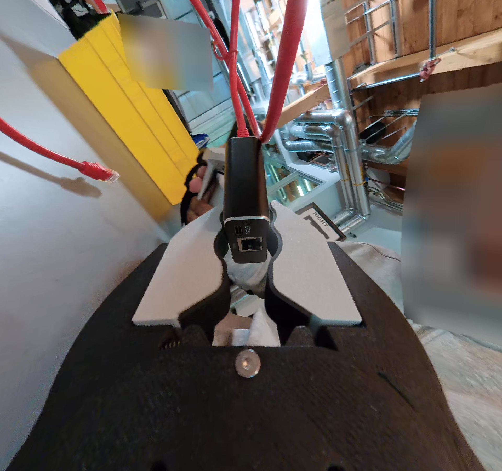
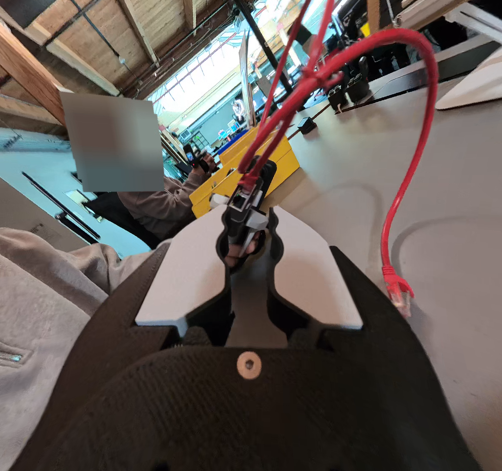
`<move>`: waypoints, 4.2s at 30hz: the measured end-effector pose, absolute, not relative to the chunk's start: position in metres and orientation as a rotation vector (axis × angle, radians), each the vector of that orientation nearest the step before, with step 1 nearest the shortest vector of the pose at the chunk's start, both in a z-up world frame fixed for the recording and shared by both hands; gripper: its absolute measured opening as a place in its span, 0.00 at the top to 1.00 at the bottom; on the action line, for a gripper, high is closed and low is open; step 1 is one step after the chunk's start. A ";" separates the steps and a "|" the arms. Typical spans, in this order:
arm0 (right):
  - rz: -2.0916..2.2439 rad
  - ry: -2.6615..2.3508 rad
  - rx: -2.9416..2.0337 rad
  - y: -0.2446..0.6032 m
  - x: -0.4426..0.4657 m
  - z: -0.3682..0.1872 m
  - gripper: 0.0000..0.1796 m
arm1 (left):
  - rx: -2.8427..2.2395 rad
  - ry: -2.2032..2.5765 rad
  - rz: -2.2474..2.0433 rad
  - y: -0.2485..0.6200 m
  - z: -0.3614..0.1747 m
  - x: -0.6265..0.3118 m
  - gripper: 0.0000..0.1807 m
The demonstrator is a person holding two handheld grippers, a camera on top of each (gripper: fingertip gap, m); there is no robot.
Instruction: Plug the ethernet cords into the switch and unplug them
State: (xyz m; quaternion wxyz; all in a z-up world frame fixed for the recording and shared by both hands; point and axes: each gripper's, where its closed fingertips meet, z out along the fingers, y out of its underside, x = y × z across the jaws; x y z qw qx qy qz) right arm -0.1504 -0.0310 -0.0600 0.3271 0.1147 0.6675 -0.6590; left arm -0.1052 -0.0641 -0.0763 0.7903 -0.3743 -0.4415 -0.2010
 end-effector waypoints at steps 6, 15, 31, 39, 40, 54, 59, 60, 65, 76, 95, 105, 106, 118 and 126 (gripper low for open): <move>-1.697 1.789 -0.022 -0.036 -0.096 -0.048 0.89 | -0.781 -1.012 -0.370 -0.078 -0.083 -0.112 0.86; -1.662 1.678 -0.335 -0.087 -0.010 0.031 0.90 | -0.835 -1.021 -0.365 -0.072 -0.090 -0.114 0.86; -1.053 2.059 -0.518 -0.332 0.164 -0.003 0.80 | -0.794 -1.012 -0.360 -0.080 -0.087 -0.117 0.86; -0.777 2.546 -0.649 -0.424 0.174 -0.091 0.73 | -0.774 -1.008 -0.372 -0.082 -0.087 -0.118 0.86; -0.748 2.598 -0.681 -0.426 0.173 -0.101 0.72 | -0.772 -1.008 -0.375 -0.082 -0.087 -0.119 0.86; -1.047 2.335 -0.704 -0.411 0.163 -0.001 0.90 | -0.785 -1.008 -0.383 -0.078 -0.088 -0.119 0.86; -1.186 2.316 -0.705 -0.391 0.132 0.047 0.90 | -0.786 -1.013 -0.386 -0.077 -0.089 -0.120 0.86; -1.197 2.323 -0.703 -0.388 0.127 0.048 0.90 | -0.787 -1.013 -0.385 -0.077 -0.089 -0.120 0.86; -1.315 2.230 -0.611 -0.384 0.115 0.065 0.91 | -0.794 -1.017 -0.385 -0.076 -0.090 -0.120 0.86; -1.591 2.161 -0.637 -0.396 0.103 0.090 0.92 | -0.781 -1.011 -0.400 -0.076 -0.089 -0.119 0.86; -1.930 1.973 -0.507 -0.420 0.076 0.138 0.92 | -0.787 -1.013 -0.395 -0.076 -0.089 -0.119 0.86; -1.963 1.978 -0.468 -0.430 0.063 0.142 0.92 | -0.785 -1.014 -0.396 -0.076 -0.089 -0.119 0.86; -1.913 1.984 -0.479 -0.431 0.066 0.139 0.92 | -0.784 -1.013 -0.398 -0.076 -0.089 -0.119 0.86; -1.932 1.992 -0.581 -0.429 0.081 0.149 0.92 | -0.777 -1.013 -0.405 -0.075 -0.089 -0.119 0.86; -1.917 1.736 -0.525 -0.417 0.088 0.167 0.92 | -0.774 -1.011 -0.407 -0.076 -0.089 -0.119 0.86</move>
